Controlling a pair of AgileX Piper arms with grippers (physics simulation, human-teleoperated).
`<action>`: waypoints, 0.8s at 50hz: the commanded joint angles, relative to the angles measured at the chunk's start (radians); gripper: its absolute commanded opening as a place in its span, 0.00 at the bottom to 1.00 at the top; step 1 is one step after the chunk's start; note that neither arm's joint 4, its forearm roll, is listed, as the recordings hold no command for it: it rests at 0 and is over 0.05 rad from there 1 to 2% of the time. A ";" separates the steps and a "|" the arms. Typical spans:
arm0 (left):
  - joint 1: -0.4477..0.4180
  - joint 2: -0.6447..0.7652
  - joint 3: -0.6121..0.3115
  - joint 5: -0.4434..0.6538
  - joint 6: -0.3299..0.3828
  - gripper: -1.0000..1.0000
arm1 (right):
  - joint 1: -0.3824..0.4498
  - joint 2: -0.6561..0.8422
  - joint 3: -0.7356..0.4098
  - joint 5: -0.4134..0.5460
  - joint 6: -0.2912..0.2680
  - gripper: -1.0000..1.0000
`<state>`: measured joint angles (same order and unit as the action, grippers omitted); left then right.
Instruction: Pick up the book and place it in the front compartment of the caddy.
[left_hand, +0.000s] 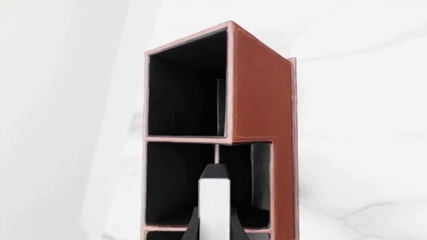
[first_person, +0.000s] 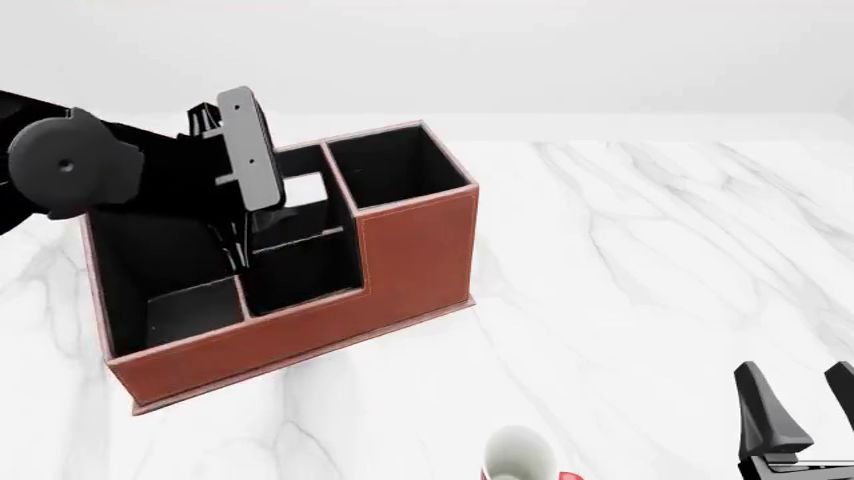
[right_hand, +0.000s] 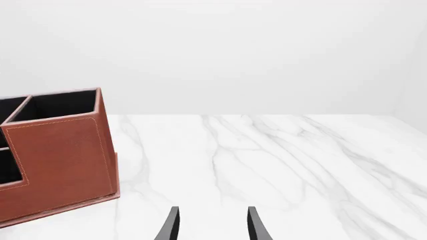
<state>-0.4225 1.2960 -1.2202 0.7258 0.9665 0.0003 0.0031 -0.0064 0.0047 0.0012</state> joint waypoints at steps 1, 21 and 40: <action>0.080 0.073 -0.056 -0.028 0.020 0.00 | 0.000 0.000 0.001 -0.001 -0.001 1.00; 0.117 0.185 -0.200 -0.032 0.003 0.00 | 0.000 0.000 0.001 -0.002 -0.001 1.00; 0.119 0.214 -0.147 -0.110 0.020 0.00 | 0.000 0.000 0.001 -0.001 -0.001 1.00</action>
<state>-0.3637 1.4900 -1.3759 0.6625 0.9851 0.0002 0.0030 -0.0064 0.0047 0.0012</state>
